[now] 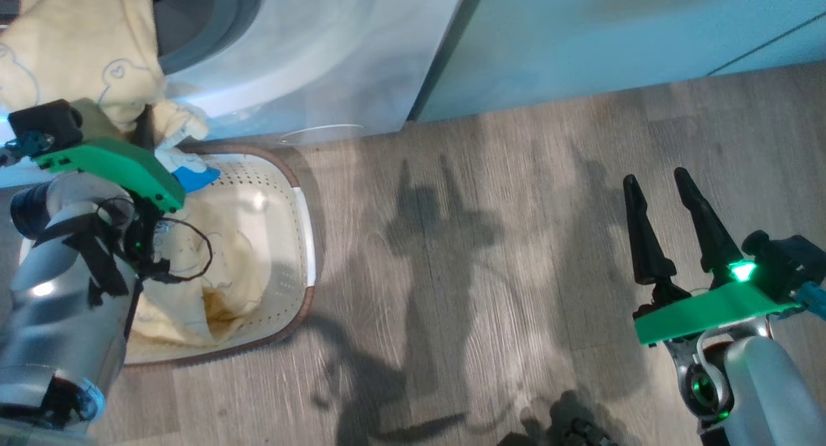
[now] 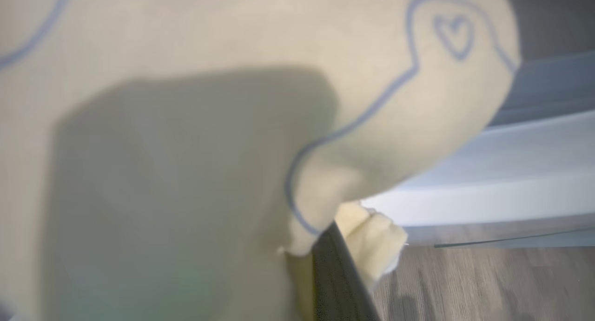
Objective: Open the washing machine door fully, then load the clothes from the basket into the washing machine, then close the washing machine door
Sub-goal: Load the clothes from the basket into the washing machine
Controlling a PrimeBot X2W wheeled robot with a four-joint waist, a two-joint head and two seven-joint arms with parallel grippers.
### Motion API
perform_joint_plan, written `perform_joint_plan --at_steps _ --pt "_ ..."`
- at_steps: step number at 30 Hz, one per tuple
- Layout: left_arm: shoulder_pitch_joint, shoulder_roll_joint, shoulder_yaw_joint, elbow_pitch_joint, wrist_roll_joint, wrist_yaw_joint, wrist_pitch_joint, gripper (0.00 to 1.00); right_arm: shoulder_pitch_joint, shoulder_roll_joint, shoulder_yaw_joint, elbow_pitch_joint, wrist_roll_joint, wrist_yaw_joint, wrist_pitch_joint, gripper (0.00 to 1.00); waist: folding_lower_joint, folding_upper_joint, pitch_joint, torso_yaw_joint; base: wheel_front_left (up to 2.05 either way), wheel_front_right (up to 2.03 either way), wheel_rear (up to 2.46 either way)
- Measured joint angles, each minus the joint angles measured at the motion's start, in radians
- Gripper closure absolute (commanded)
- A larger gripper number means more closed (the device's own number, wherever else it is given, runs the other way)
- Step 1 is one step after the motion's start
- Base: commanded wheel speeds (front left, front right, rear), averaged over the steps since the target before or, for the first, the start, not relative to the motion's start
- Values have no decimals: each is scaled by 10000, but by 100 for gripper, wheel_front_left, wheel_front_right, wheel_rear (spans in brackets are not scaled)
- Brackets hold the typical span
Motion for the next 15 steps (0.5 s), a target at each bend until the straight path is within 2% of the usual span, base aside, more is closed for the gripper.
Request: perform_joint_plan --at_steps 15 --pt "1562 -385 966 -2901 1639 0 -17 100 141 -17 -105 182 0 0 0 0 0 0 -943 686 0 0 0"
